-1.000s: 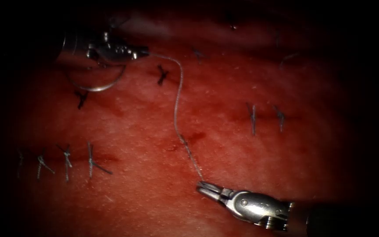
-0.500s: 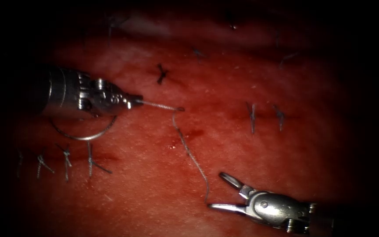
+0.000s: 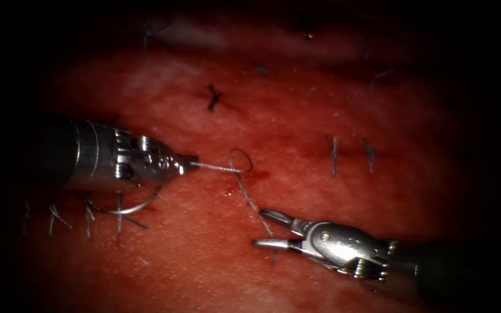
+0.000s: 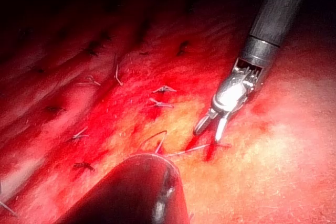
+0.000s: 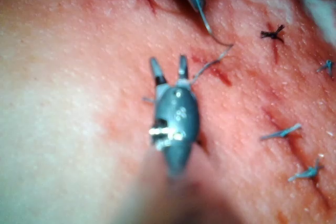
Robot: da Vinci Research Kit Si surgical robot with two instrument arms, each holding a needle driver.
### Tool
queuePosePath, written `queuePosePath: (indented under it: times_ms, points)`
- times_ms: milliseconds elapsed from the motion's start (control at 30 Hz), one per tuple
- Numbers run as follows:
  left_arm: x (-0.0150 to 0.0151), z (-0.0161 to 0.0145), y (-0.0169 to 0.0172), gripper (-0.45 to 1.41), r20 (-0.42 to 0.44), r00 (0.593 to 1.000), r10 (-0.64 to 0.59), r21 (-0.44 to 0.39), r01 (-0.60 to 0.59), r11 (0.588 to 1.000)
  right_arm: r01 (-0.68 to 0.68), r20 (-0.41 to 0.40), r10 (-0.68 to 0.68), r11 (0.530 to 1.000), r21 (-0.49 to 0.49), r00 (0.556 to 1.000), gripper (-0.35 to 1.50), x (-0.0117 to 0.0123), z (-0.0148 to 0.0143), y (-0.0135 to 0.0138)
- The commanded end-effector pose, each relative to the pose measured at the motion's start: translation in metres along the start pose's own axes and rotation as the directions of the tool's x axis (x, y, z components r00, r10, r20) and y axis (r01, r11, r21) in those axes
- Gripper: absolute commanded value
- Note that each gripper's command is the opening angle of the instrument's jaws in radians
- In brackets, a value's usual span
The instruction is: Wound Closure
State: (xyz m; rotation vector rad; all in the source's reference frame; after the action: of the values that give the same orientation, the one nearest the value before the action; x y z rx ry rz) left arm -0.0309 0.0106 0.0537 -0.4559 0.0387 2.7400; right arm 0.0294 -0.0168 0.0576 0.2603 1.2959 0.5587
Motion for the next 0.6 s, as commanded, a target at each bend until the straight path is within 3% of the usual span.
queuePosePath:
  times_ms: [33,67,100,200,400,600]
  points:
    - [0.0005,0.0008,0.0005,-0.45,-0.005,1.0,0.011,-0.01,-0.011,1.0,0.008,-0.005,-0.008,1.0,0.009,1.0,-0.15,-0.0007,0.0024,0.0006]
    - [0.0005,0.0009,0.0008,-0.45,-0.007,1.0,0.013,-0.019,-0.013,1.0,0.01,-0.004,-0.01,1.0,0.012,1.0,-0.33,-0.0008,0.0029,0.0008]
    - [0.0004,0.0009,0.001,-0.45,-0.01,1.0,0.014,-0.027,-0.015,1.0,0.011,-0.006,-0.011,1.0,0.013,1.0,-0.35,-0.001,0.0034,0.0011]
    - [0.0002,0.0011,0.0018,-0.45,-0.015,1.0,0.023,-0.053,-0.024,0.998,0.01,-0.012,-0.01,1.0,0.003,1.0,-0.35,-0.001,0.0047,0.0023]
    - [-0.0001,0.0017,0.0031,-0.45,-0.013,0.999,0.033,-0.061,-0.034,0.998,-0.006,-0.104,0.002,1.0,-0.03,0.995,-0.35,-0.0004,0.0061,0.0046]
    - [0.0007,0.0027,0.0041,-0.45,-0.024,0.999,0.035,-0.058,-0.036,0.998,-0.049,-0.173,0.054,0.998,0.034,0.983,-0.35,-0.0004,0.0068,0.0061]
